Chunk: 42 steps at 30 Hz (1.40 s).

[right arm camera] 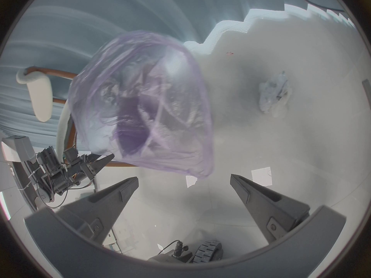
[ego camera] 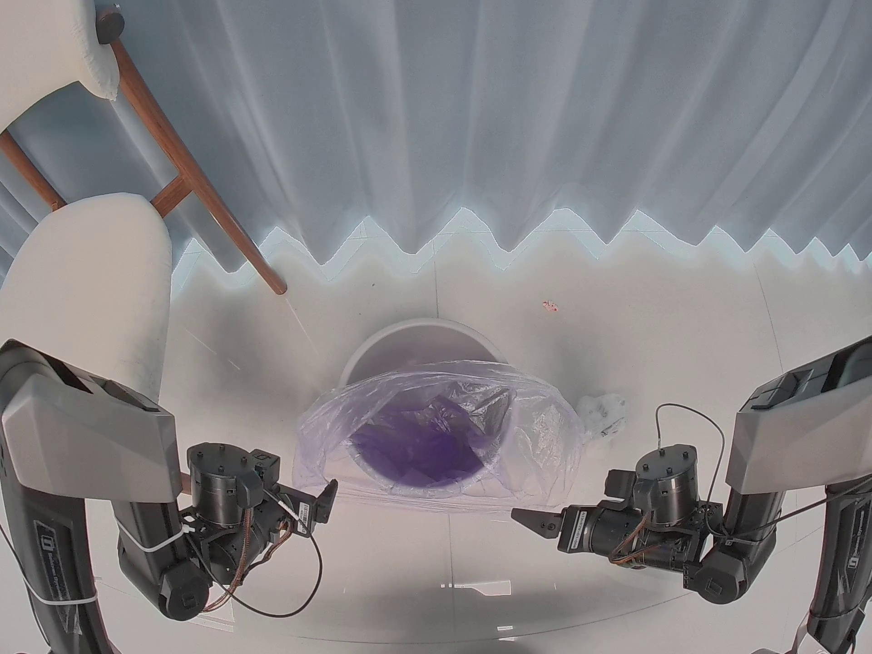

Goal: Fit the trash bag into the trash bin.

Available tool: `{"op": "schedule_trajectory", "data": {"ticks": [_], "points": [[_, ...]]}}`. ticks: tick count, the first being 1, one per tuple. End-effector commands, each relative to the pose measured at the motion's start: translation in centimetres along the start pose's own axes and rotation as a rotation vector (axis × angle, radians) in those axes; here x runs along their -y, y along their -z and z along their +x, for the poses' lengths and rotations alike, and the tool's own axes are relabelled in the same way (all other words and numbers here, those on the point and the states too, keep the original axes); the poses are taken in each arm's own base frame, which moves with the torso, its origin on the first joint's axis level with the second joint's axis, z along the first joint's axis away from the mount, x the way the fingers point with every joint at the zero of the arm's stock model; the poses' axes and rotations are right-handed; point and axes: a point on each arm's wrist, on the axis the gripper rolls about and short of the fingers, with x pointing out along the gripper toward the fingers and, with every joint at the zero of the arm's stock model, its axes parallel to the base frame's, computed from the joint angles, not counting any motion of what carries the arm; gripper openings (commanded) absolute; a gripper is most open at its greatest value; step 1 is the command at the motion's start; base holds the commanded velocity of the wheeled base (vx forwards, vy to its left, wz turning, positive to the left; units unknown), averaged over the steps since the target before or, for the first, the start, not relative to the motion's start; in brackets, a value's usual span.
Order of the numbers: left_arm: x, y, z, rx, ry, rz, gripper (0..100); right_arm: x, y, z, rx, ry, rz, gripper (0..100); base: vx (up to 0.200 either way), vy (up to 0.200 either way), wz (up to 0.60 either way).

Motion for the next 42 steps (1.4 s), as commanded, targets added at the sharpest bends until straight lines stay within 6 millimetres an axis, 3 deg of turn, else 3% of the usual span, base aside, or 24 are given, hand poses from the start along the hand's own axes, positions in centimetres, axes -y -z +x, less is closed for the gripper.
{"op": "schedule_trajectory", "data": {"ticks": [1,5,8,14,17,18,21,26,31,35,42], "points": [[0.1,-1.9,-1.3,0.078,0.044,-0.015,100,-0.8,-0.3,-1.1,0.015,-0.025,-0.008,100,0.0,0.0,0.0],[-0.2,-2.8,-2.4,0.119,0.061,-0.024,100,-1.8,-0.3,-1.9,0.022,-0.058,-0.023,100,0.0,0.0,0.0],[-0.8,-4.2,-4.5,0.182,0.066,-0.03,100,-3.3,-1.0,-3.6,0.06,-0.112,-0.038,100,0.0,0.0,0.0],[-1.1,-5.0,-5.7,0.233,0.071,0.052,100,-5.5,-1.9,-6.1,0.113,-0.184,-0.07,100,0.0,0.0,0.0],[-1.2,-5.0,-6.3,0.248,0.123,0.097,100,-5.9,-2.1,-6.7,0.116,-0.185,-0.081,100,0.0,0.0,0.0],[-1.1,-4.9,-6.7,0.259,0.219,0.148,100,-5.9,-2.2,-7.0,0.123,-0.169,-0.107,100,0.0,0.0,0.0],[-1.7,-4.2,-7.6,0.264,0.33,0.227,100,-5.7,-2.1,-6.8,0.157,-0.115,-0.204,100,0.0,0.0,0.0],[-2.8,-3.4,-8.0,0.254,0.361,0.299,100,-5.4,-2.2,-6.4,0.217,-0.039,-0.334,100,0.0,0.0,0.0],[-3.6,-3.2,-7.0,0.236,0.33,0.31,100,-5.4,-2.7,-5.0,0.369,-0.09,-0.391,100,0.0,0.0,0.0],[-3.7,-3.1,-6.4,0.227,0.326,0.305,100,-3.7,-3.0,-4.3,0.358,-0.01,-0.438,100,0.0,0.0,0.0],[-3.6,-2.9,-4.6,0.205,0.324,0.297,100,-2.5,-4.3,-3.4,0.393,0.029,-0.419,100,0.0,0.0,0.0]]}}
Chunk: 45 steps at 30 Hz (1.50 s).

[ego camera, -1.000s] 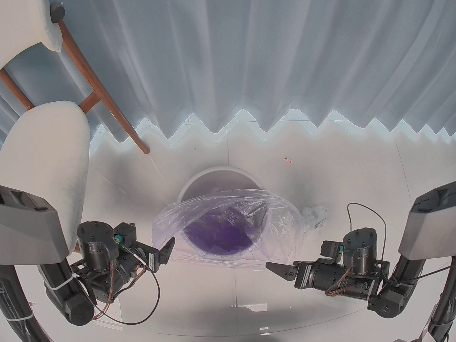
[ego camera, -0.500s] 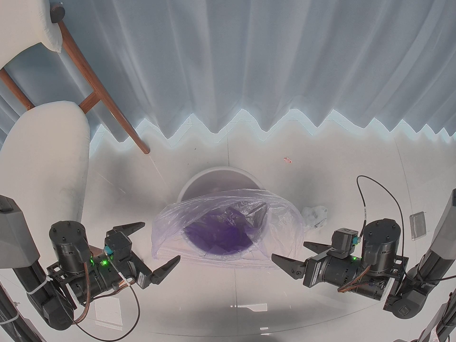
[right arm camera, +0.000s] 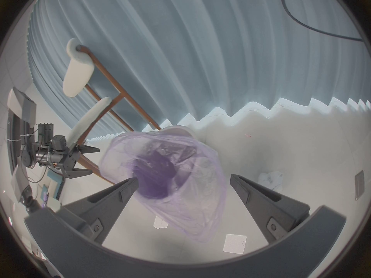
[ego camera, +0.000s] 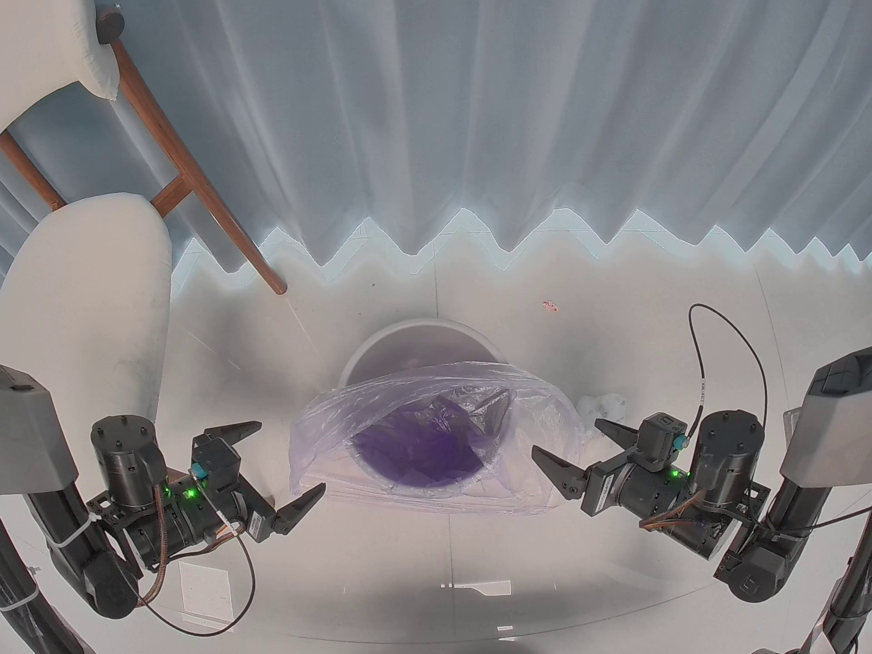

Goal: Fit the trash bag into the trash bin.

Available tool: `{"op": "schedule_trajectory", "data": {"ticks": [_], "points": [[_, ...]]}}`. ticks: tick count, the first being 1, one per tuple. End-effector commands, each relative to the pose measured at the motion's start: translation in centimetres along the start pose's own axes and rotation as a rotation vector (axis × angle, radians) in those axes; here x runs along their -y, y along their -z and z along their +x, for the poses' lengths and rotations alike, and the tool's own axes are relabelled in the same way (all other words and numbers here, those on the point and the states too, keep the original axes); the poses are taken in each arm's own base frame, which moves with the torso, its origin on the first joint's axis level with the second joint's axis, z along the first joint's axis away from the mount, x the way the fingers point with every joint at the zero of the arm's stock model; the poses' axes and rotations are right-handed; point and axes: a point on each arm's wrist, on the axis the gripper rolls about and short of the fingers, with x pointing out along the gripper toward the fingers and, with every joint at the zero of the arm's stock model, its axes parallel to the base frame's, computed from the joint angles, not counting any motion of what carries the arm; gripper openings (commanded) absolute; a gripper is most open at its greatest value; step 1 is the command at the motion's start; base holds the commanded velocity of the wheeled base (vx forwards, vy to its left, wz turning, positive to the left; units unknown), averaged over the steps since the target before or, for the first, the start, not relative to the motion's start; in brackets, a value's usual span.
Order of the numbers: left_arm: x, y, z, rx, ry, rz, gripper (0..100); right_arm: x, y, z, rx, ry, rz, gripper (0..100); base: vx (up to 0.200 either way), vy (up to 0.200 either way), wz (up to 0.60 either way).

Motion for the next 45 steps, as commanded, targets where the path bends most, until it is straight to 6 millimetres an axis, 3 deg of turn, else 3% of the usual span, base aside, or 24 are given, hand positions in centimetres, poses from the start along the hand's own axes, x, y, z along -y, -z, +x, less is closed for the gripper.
{"op": "schedule_trajectory", "data": {"ticks": [1,5,17,23,24,25,26,37,44,45], "points": [[-0.2,0.7,1.4,-0.024,0.002,-0.014,100,1.3,0.4,1.2,0.004,0.042,0.009,100,0.0,0.0,0.0],[-0.3,1.1,2.6,-0.03,0.002,-0.017,100,2.7,0.0,2.0,0.03,0.079,0.021,100,0.0,0.0,0.0],[-1.0,1.8,5.5,-0.025,-0.008,-0.053,100,3.7,0.9,4.7,0.038,0.098,0.035,100,0.0,0.0,0.0],[-1.7,1.2,6.6,0.018,-0.032,-0.081,100,3.8,0.6,6.1,0.071,0.092,0.04,100,0.0,0.0,0.0],[-1.7,1.3,6.7,0.016,-0.033,-0.086,0,3.7,0.4,6.3,0.085,0.088,0.049,100,0.0,0.0,0.0],[-1.7,1.4,6.7,0.013,-0.032,-0.087,0,3.7,0.4,6.3,0.085,0.088,0.054,100,0.0,0.0,0.0],[-1.6,1.4,6.8,0.012,-0.03,-0.088,0,3.7,0.3,6.4,0.09,0.087,0.058,0,0.0,0.0,0.0],[-1.7,1.4,6.6,0.013,-0.032,-0.089,0,3.5,0.2,6.3,0.091,0.081,0.066,0,0.0,0.0,0.0],[-2.2,1.0,5.6,0.019,-0.054,-0.092,0,3.5,0.3,6.2,0.086,0.081,0.066,0,0.0,0.0,0.0],[-2.1,1.2,4.6,0.003,-0.056,-0.098,0,3.3,0.3,6.1,0.085,0.077,0.065,0,0.0,0.0,0.0]]}}
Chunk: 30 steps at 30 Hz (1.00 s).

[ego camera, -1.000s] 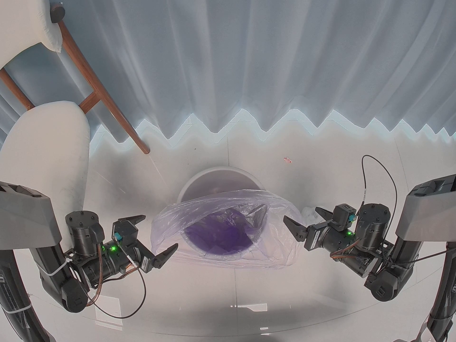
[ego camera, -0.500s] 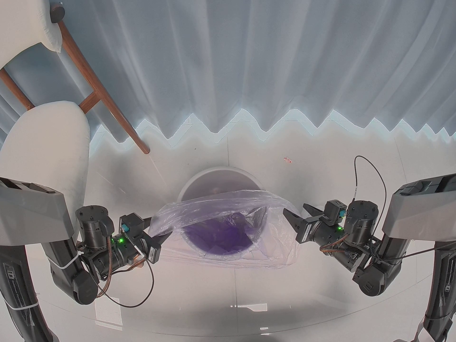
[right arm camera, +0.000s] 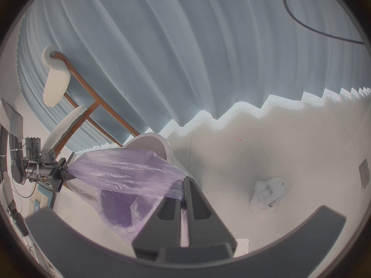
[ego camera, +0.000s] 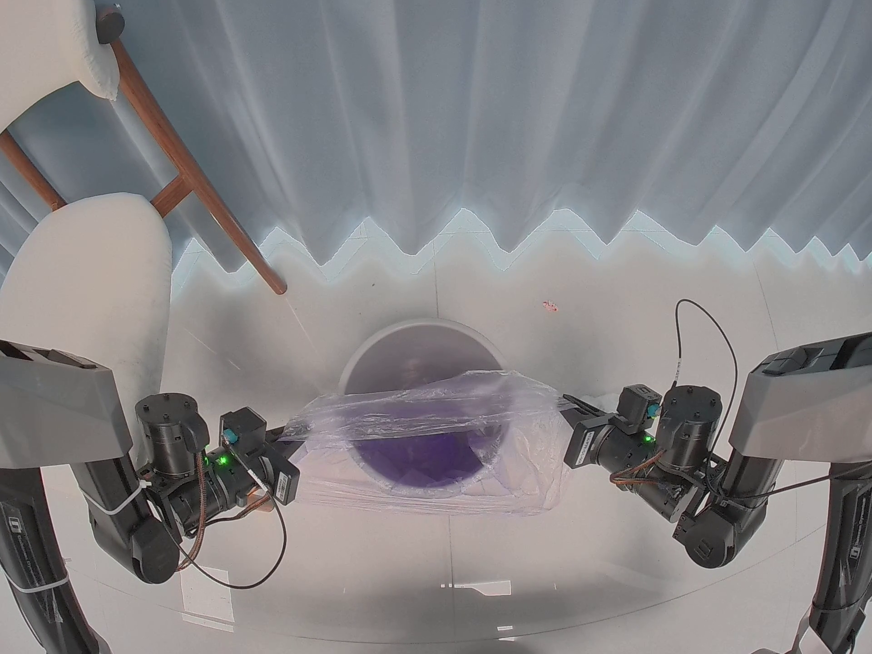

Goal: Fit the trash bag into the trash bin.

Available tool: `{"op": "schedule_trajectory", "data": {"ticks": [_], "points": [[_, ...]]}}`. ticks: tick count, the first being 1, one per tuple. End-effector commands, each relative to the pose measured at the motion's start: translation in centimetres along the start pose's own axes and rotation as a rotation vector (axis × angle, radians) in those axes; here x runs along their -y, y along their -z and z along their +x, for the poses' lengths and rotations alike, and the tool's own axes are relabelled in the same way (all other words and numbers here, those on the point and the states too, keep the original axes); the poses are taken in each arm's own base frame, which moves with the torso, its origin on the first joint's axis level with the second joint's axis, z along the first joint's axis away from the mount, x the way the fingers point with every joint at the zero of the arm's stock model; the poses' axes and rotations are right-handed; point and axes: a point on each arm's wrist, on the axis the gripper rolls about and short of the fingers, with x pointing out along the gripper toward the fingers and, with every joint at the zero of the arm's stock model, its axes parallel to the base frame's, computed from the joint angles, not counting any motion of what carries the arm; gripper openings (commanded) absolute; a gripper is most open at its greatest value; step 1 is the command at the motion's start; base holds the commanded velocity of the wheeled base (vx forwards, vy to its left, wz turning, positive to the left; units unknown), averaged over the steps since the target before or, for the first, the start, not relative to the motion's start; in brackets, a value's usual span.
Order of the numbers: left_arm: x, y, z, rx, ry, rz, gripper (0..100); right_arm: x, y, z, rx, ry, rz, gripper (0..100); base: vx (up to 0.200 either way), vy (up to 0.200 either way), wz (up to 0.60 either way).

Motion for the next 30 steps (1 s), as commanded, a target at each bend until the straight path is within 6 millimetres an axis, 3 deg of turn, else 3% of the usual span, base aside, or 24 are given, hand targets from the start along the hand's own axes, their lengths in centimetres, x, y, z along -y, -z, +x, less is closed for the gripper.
{"op": "schedule_trajectory", "data": {"ticks": [1,5,19,23,30], "points": [[-0.1,-0.2,-1.5,-0.011,-0.009,-0.005,0,-0.3,-0.1,-0.1,0.014,-0.01,-0.001,0,0.0,0.0,0.0],[0.6,-0.9,-3.0,0.001,0.006,0.002,0,-0.4,-0.1,-0.4,0.007,-0.013,-0.003,0,0.05,0.05,0.0],[1.1,-1.5,-2.9,0.024,0.023,0.009,0,-0.6,0.0,-0.5,0.003,-0.02,-0.003,0,0.2,0.2,0.0],[1.6,-2.4,-1.7,0.071,0.04,0.016,0,-0.3,-0.6,-0.5,0.024,-0.01,0.0,0,0.0,0.0,0.0],[2.2,-2.3,-1.9,0.06,0.069,-0.054,0,-0.3,-1.0,-0.7,0.034,-0.009,0.001,0,0.0,0.0,0.0]]}}
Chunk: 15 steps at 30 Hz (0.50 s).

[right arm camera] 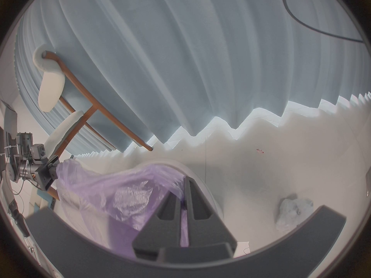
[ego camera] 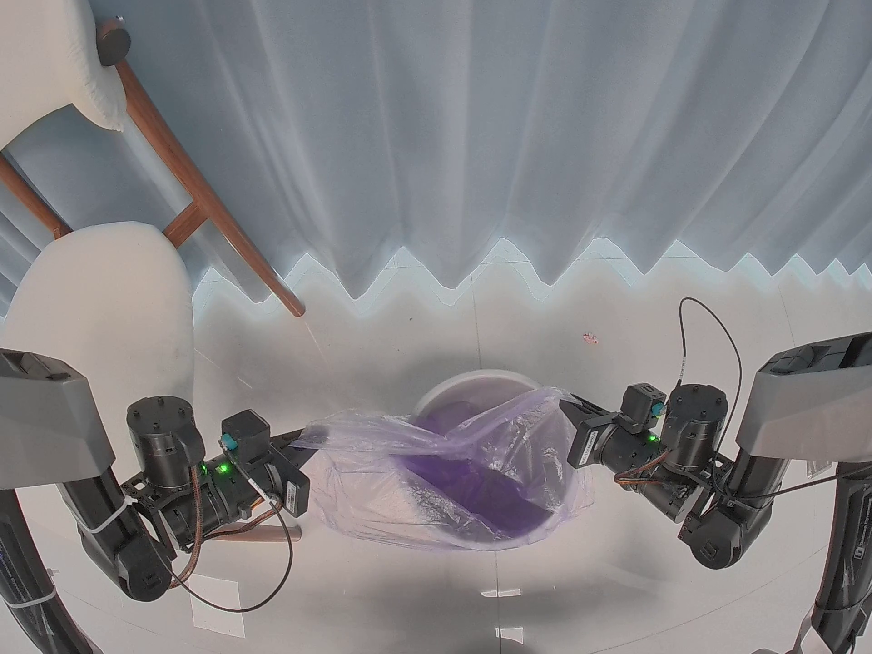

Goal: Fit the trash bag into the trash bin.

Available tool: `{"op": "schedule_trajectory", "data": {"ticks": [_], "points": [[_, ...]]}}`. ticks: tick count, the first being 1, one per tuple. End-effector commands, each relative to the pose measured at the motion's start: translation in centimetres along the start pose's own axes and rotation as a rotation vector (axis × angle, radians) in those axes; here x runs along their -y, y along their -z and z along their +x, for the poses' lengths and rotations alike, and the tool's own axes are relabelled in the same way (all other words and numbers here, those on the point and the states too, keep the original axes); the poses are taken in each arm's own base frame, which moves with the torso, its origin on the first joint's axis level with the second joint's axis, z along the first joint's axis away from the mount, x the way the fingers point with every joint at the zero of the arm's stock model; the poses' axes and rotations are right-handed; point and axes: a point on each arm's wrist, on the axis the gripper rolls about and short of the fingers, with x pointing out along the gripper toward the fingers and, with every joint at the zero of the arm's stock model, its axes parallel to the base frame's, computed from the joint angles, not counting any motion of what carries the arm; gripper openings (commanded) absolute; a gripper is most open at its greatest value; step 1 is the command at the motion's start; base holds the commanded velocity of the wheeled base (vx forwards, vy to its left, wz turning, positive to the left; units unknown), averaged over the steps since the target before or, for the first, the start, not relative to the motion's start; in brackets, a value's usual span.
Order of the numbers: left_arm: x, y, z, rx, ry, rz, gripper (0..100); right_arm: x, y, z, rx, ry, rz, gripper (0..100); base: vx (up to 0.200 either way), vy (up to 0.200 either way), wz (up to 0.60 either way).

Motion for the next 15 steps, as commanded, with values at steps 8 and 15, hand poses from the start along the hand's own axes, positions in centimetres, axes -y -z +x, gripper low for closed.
{"op": "schedule_trajectory", "data": {"ticks": [8,15], "points": [[0.63,0.12,0.09,-0.007,0.021,-0.005,0,-0.06,-0.46,-0.11,0.026,-0.005,0.001,0,0.0,-0.1,0.0],[0.63,0.15,0.07,-0.009,0.019,-0.005,0,-0.06,-0.46,-0.11,0.026,-0.005,0.001,0,0.0,-0.2,0.0]]}}
